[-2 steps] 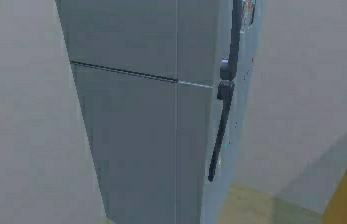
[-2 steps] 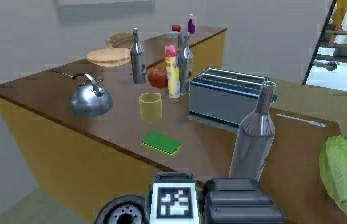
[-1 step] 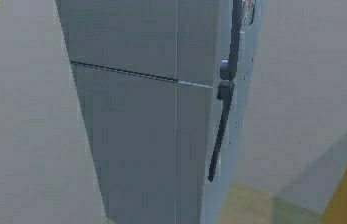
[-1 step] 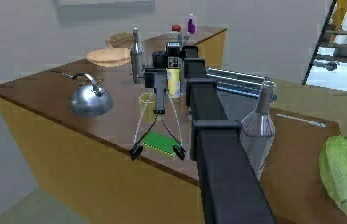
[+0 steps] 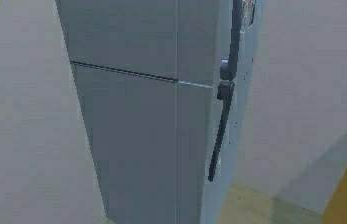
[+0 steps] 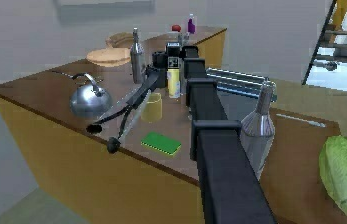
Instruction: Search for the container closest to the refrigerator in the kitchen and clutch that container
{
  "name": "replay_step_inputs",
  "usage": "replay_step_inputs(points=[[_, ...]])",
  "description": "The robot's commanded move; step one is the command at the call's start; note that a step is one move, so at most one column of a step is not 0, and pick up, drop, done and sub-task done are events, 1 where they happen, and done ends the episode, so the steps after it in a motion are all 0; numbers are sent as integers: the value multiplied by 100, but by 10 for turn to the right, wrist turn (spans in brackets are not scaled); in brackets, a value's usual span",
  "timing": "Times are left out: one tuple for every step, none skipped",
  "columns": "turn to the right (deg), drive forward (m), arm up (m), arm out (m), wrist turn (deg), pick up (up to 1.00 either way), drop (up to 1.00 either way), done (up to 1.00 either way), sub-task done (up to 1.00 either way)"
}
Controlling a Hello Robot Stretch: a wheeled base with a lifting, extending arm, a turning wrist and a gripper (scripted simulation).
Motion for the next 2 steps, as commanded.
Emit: replay_step_inputs(points=[[0,0,0,0,450,0,0,0,0],[0,0,0,0,450,0,0,0,0]])
